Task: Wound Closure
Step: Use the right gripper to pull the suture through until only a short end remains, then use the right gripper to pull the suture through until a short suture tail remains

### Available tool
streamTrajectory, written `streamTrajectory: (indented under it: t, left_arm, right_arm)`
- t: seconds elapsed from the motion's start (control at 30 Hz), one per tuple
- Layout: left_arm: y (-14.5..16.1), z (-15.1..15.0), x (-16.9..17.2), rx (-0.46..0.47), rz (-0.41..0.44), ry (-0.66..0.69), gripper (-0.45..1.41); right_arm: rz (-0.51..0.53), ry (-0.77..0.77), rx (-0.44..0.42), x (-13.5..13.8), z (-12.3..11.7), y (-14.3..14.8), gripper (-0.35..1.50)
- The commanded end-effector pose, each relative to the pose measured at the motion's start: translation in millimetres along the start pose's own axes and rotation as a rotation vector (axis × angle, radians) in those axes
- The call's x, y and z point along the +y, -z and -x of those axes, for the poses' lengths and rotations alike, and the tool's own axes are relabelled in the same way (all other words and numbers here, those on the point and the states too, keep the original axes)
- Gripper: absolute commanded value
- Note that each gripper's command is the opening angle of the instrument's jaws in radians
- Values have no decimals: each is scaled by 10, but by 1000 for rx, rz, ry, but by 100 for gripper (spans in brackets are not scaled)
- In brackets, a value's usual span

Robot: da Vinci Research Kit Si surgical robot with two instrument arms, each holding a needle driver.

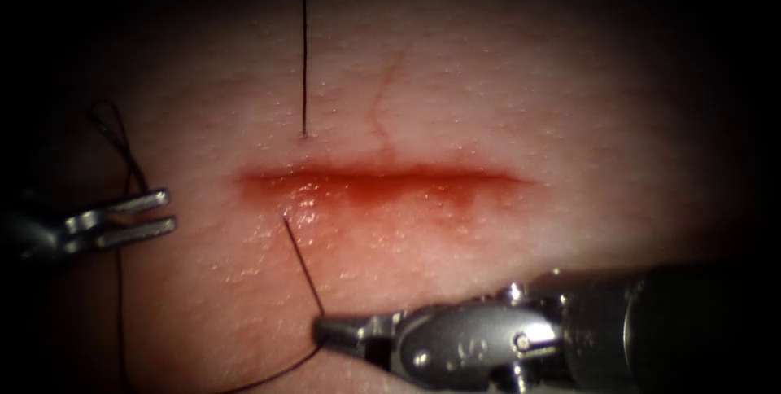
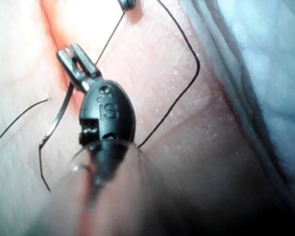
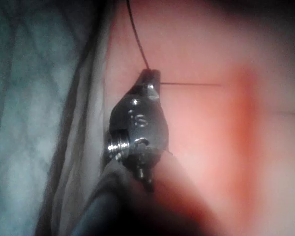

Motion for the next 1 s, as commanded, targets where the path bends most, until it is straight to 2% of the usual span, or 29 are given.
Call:
streamTrajectory:
  t: [0.03, 0.33, 0.53, 0.57, 0.6, 0.63, 0.67, 0.7, 0.87, 1.0]
  left_arm:
    - [-6, 5, 2, 2, 0, -1, -45]
    - [-6, 6, 3, 0, 2, -3, -45]
    - [-6, 6, 3, 0, 2, -3, -45]
    - [-6, 6, 3, 1, 2, -3, -45]
    - [-6, 6, 3, 1, 2, -3, -45]
    - [-6, 6, 3, 1, 2, -3, -45]
    - [-6, 6, 3, 1, 2, -3, -45]
    - [-6, 6, 3, 1, 2, -3, -45]
    - [-4, 6, 3, 1, 3, -3, -45]
    - [-3, 7, 3, 2, 5, -9, -45]
  right_arm:
    - [-9, -2, 3, -15, -7, -2, -35]
    - [-33, 16, 17, -75, -40, 18, -35]
    - [-46, 18, 25, -83, -43, 26, -35]
    - [-55, 14, 54, -79, -43, 25, -3]
    - [-41, -15, 86, -74, -42, 25, 79]
    - [-33, -23, 98, -71, -41, 24, 106]
    - [-30, -25, 103, -66, -40, 24, 118]
    - [-31, -28, 103, -57, -37, 23, 124]
    - [-31, -37, 102, -26, -23, 20, 124]
    - [-25, -41, 98, 9, -8, 14, 116]
